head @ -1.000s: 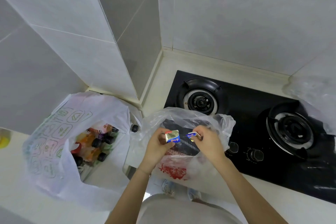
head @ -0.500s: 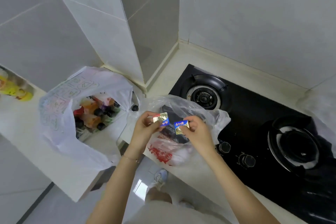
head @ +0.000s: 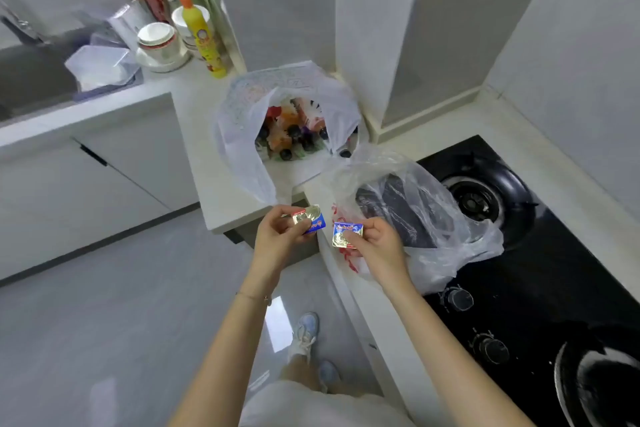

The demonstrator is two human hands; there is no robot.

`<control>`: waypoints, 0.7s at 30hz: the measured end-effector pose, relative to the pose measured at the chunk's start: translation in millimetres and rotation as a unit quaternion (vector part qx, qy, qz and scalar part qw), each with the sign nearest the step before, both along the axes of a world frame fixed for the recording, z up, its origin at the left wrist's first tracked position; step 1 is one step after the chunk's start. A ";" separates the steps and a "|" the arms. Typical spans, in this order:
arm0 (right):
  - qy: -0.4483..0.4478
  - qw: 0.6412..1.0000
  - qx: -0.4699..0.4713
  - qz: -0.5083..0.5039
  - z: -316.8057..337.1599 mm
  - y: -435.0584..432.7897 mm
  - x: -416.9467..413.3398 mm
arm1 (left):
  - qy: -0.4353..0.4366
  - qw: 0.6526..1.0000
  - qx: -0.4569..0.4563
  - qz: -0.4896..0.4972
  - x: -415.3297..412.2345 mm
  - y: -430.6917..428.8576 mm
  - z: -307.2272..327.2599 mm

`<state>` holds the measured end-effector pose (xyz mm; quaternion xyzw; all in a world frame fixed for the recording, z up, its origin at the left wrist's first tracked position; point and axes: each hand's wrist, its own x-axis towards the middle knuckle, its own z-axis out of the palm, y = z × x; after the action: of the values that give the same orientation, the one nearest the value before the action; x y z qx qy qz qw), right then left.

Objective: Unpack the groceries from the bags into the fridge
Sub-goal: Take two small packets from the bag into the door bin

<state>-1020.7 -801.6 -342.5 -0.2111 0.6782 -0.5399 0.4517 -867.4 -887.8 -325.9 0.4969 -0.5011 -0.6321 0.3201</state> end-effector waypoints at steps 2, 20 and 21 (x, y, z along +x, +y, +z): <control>-0.008 0.999 -0.006 0.040 5.9 -11.7 17.2 | 0.011 0.999 -0.003 0.038 22.9 3.3 5.8; -0.010 0.945 0.017 0.326 16.9 -3.4 201.9 | 0.017 0.939 0.024 0.343 226.4 111.5 9.7; -0.012 0.941 0.018 0.337 18.0 -1.2 213.2 | 0.020 0.934 0.022 0.356 236.4 119.7 10.6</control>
<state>-807.5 -802.8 -324.5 -0.4132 0.5715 -0.3459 0.6189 -631.0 -768.2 -315.2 0.6367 -0.2708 -0.4975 0.5232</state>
